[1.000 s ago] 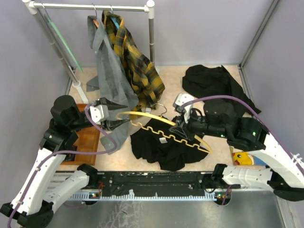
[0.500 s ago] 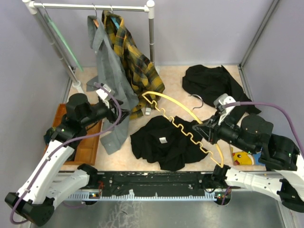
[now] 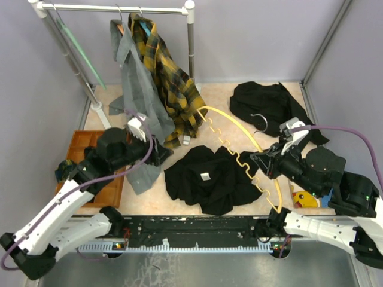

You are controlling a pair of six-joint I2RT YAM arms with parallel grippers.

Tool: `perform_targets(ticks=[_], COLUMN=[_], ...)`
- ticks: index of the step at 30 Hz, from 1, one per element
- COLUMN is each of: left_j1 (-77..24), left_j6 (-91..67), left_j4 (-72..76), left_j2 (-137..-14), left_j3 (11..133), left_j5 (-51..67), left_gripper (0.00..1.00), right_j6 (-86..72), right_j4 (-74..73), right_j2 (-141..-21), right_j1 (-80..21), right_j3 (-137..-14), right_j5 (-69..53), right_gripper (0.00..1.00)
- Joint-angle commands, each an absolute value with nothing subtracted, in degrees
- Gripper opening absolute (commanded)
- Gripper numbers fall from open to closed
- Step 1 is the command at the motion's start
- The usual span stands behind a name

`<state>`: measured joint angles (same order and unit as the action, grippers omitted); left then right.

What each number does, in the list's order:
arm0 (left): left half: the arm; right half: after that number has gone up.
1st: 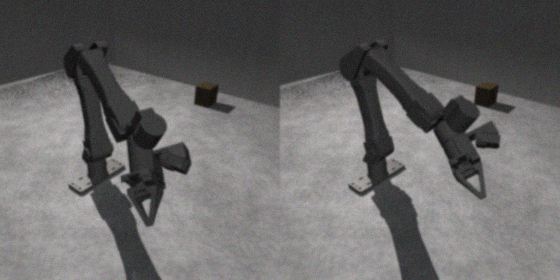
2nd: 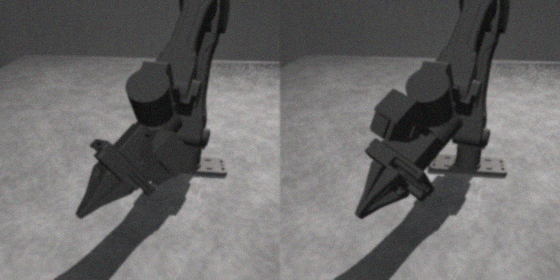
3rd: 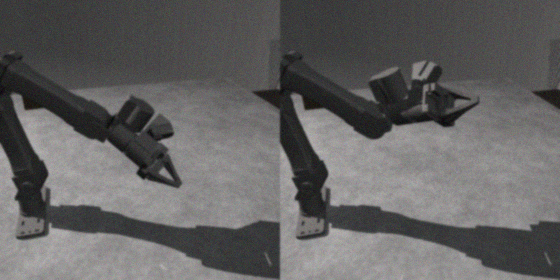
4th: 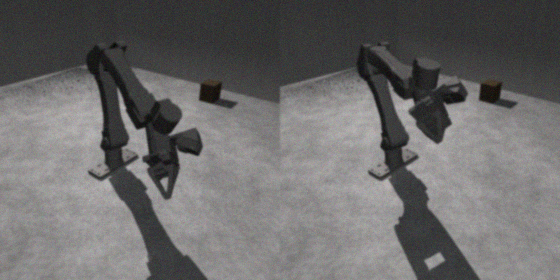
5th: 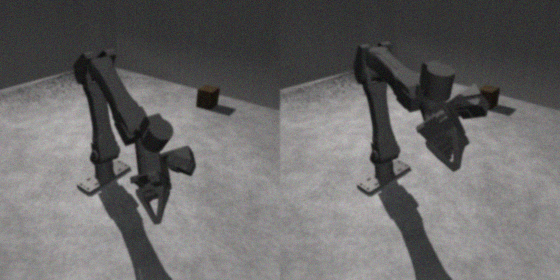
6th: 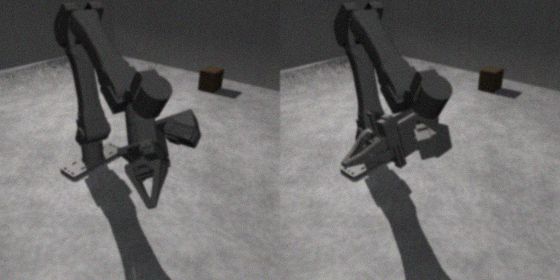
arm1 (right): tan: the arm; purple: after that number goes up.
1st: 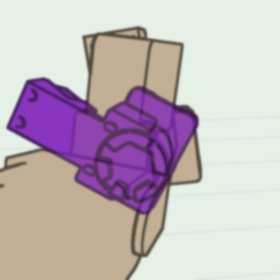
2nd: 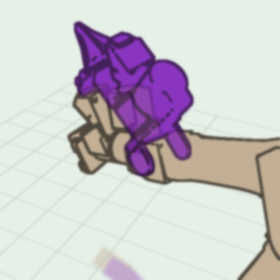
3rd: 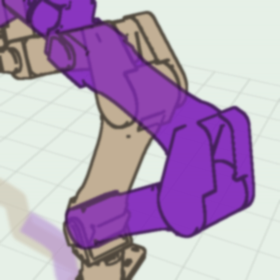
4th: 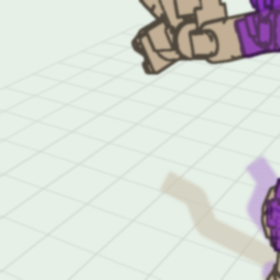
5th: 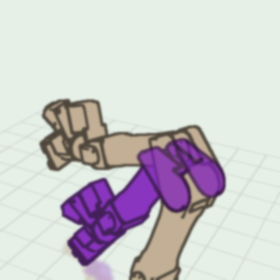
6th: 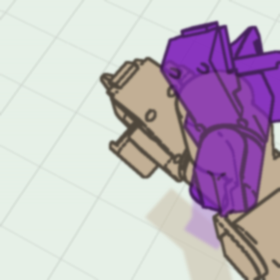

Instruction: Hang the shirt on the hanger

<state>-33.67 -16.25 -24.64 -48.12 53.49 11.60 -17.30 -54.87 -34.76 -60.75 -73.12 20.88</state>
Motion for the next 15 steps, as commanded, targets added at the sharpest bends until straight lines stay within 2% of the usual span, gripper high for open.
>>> perform_targets(ticks=[1,5,9,15], left_j1=[-46.86,-55.93,-63.26,-67.60], left_j6=[-24.95,-32.28,-36.97,-43.95], left_j4=[-29.31,-30.41,-30.67,-31.06], left_j2=[-46.86,-48.70,-52.34,-60.08], left_j3=[54.49,52.36,50.74,50.24], left_j5=[-7.20,-15.46,-21.82,-23.21], left_gripper=[0.69,0.64,0.62,0.58], right_j6=[-19.32,-19.00,-18.25,-18.52], right_j4=[-52.18,-53.20,-54.82,-56.29], right_j2=[-33.15,-33.64,-33.98,-33.60], right_j1=[-61.23,-61.19,-61.18,-61.17], right_j3=[-73.25,-73.10,-73.54,-73.72], right_j5=[25.58,24.74,23.04,22.99], right_gripper=[0.00,0.00,0.00,0.00])
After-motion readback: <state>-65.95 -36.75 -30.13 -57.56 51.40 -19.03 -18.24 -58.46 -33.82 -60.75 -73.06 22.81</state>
